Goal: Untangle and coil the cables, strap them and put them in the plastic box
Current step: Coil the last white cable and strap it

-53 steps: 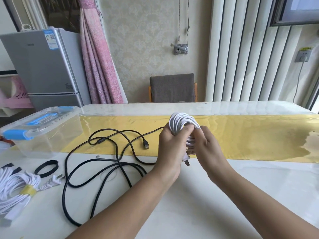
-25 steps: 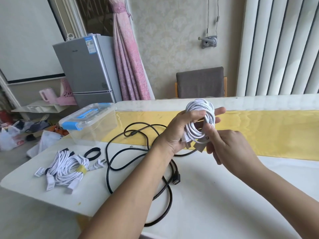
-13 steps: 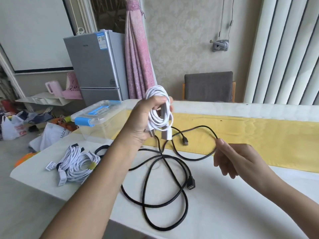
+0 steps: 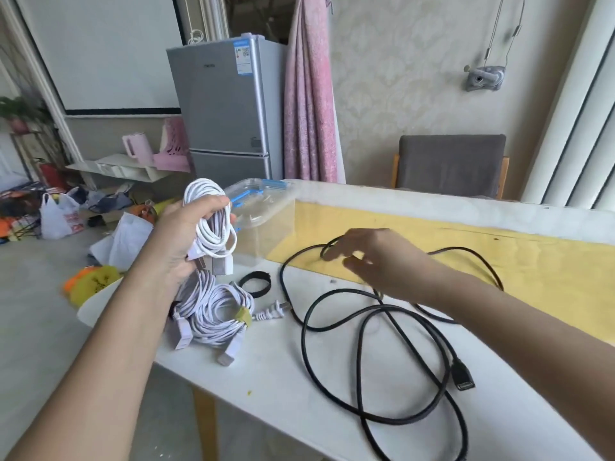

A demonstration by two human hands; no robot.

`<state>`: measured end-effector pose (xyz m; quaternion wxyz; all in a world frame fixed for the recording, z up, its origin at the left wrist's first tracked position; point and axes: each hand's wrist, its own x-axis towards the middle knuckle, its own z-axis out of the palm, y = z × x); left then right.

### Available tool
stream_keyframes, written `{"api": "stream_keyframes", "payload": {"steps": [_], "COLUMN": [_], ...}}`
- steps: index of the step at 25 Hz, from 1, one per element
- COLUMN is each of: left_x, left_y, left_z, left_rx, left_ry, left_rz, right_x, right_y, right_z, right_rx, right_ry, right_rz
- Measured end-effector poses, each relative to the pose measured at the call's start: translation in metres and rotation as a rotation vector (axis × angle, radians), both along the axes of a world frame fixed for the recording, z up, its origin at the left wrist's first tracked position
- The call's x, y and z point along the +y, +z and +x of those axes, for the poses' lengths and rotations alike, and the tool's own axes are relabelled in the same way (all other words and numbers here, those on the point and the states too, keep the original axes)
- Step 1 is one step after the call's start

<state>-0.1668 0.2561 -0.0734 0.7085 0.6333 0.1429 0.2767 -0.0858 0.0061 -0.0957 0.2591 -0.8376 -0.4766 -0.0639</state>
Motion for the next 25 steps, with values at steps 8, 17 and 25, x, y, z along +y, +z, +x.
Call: {"api": "stream_keyframes", "payload": {"steps": [8, 17, 25], "left_x": [0.003, -0.033, -0.127], "left_y": [-0.013, -0.013, -0.016], "left_z": [-0.007, 0.005, 0.056], "left_rx": [-0.041, -0.087, 0.019], "left_ry": [-0.078, -0.263, -0.339], "left_rz": [-0.079, -0.290, -0.066], "right_x": [0.132, 0.038, -0.082], "right_y": [-0.050, 0.014, 0.067], "right_z": [0.003, -0.010, -0.008], "right_rx": [-0.133, 0.349, 0.288], "right_ry": [0.005, 0.064, 0.083], "right_rz": [-0.417, 0.100, 0.129]}}
